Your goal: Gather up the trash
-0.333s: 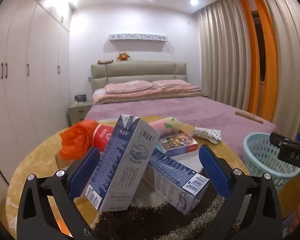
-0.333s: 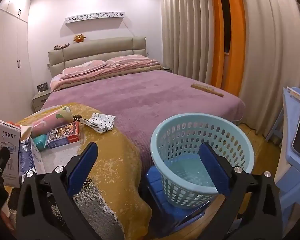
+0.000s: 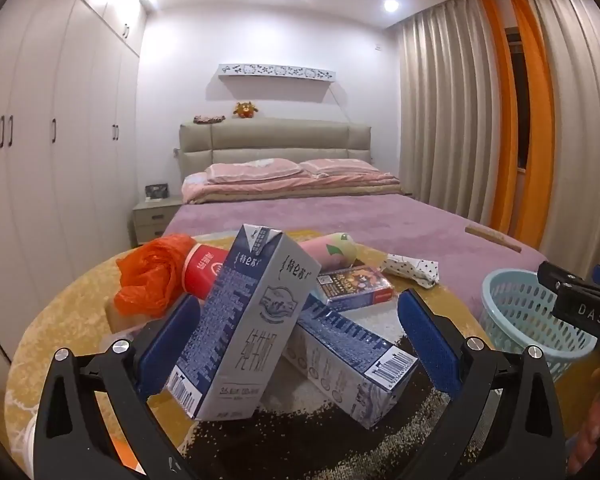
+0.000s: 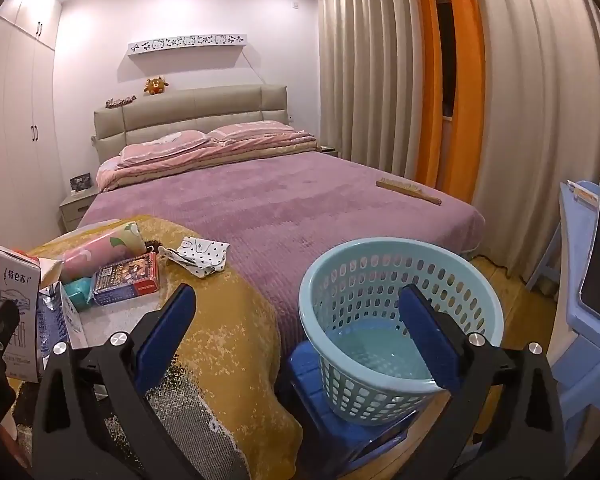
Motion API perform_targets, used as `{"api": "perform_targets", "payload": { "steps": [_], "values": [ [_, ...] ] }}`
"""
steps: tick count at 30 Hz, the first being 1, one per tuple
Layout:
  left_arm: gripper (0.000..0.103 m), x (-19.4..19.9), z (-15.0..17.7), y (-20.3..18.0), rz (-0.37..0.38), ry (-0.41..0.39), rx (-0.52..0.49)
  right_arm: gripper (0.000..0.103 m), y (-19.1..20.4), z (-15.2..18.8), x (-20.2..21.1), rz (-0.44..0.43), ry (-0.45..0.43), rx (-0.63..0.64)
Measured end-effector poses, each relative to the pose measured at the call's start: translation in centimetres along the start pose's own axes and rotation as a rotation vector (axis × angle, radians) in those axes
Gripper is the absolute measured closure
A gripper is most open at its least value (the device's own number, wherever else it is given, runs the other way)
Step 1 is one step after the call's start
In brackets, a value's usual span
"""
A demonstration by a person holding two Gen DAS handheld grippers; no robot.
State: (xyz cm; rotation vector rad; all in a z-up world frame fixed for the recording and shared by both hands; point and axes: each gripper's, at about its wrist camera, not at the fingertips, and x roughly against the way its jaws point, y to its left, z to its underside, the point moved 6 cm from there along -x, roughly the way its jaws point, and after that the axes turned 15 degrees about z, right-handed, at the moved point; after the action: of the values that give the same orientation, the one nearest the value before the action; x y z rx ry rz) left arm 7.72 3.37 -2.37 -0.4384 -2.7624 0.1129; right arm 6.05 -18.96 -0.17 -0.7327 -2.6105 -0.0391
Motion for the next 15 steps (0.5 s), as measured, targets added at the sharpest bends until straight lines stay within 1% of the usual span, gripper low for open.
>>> {"api": "perform_targets", "payload": {
  "steps": [4, 6, 8, 9, 15],
  "values": [
    [0.007, 0.0, -0.2, 1.6, 0.003, -0.006, 0.001, 0.006, -0.7, -0.3, -0.6, 0.002, 0.003, -0.001],
    [0.007, 0.9, 0.0, -0.1, -0.003, -0.017, -0.015, 0.006, -0.5, -0.3, -0.7, 0.004, 0.002, -0.002],
    [0.007, 0.8, 0.2, -0.4, -0.003, -0.017, -0.02, 0.006, -0.7, -0.4, -0.8, 0.003, -0.001, -0.003],
    [0.007, 0.7, 0.5, -1.7, -0.008, -0.019, -0.027, 0.006, -0.7, -0.3, -0.6, 0.004, -0.003, -0.002],
    [0.007, 1.1, 0.4, -2.2, -0.009, -0.02, -0.028, 0.006, -0.7, -0.4, -0.4, 0.0, -0.007, 0.002]
  ]
}}
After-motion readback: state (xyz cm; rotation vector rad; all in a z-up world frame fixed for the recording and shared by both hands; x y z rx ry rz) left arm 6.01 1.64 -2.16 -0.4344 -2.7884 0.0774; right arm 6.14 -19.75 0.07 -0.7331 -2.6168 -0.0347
